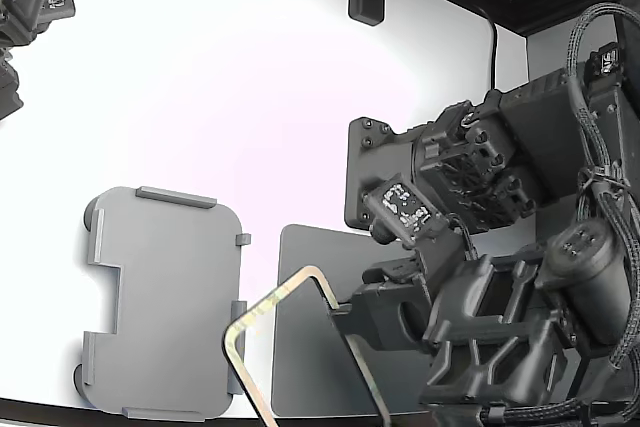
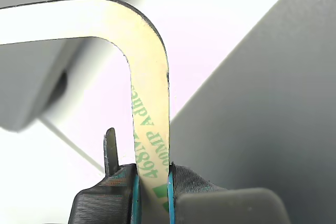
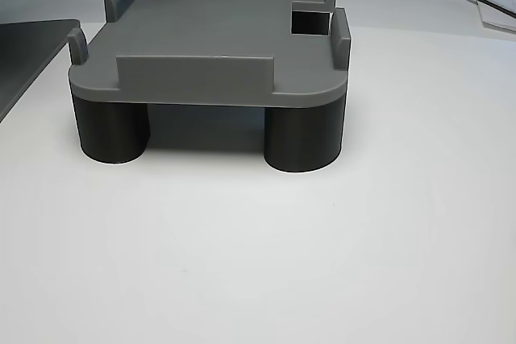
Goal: Move top rectangular frame to the holder.
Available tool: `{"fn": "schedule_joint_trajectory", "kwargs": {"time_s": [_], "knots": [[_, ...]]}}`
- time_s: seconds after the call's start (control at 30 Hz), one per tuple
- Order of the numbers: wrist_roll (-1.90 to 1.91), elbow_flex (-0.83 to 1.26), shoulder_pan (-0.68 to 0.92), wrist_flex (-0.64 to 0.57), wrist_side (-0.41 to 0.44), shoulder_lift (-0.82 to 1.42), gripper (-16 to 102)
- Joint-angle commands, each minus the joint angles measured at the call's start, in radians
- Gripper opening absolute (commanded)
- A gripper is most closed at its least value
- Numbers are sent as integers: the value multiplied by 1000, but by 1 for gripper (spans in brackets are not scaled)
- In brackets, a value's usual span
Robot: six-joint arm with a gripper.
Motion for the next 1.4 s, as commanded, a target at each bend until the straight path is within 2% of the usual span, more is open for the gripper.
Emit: {"fn": "schedule_joint_trajectory", "kwargs": {"time_s": [0.0,0.17,0.43,0.63,0.77,1.37], "knots": [[107,-71,-52,9,20,-21,-11],[261,-170,-118,9,40,-129,-10],[348,-287,-219,11,-12,-295,-9],[327,-299,-264,11,-14,-333,-6],[299,-295,-288,11,-15,-359,-10],[302,-324,-318,8,-32,-419,-11]]}}
